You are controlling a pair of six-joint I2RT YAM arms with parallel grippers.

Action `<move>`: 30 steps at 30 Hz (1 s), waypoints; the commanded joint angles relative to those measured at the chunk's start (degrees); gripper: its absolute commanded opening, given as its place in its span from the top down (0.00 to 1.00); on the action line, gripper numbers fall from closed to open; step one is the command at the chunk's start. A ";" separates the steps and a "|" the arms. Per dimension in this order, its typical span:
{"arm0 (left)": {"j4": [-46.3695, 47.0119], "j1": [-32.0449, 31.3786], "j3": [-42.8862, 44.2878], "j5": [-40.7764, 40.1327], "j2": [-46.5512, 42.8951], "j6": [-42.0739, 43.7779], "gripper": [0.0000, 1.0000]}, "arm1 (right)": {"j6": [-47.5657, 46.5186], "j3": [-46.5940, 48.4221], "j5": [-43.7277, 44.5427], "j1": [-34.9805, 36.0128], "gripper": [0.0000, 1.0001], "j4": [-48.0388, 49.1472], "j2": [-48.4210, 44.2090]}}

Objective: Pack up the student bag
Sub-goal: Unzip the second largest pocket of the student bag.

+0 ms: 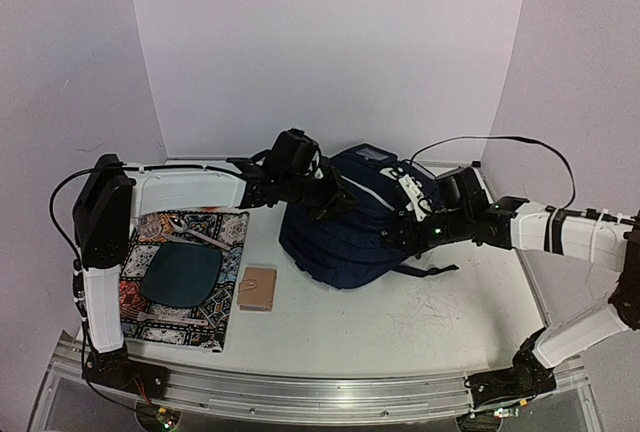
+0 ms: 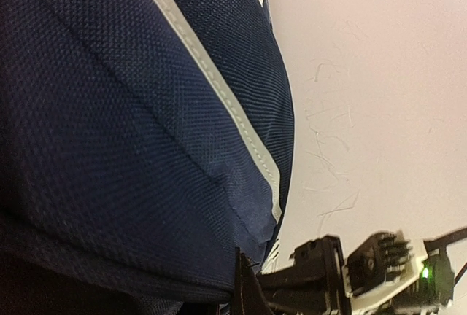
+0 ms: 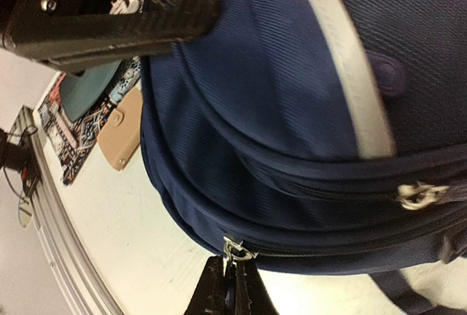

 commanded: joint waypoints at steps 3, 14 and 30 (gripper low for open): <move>10.86 -2.24 6.97 -1.63 3.15 -1.39 1.00 | 10.81 5.34 5.69 7.70 1.00 4.18 0.17; 14.89 -4.77 3.75 -2.96 1.84 -4.55 1.00 | 21.50 9.17 15.70 14.95 1.00 16.27 7.54; 11.20 -1.27 -8.91 -7.83 -10.77 7.71 0.61 | 17.14 8.39 19.05 15.13 0.59 5.82 1.94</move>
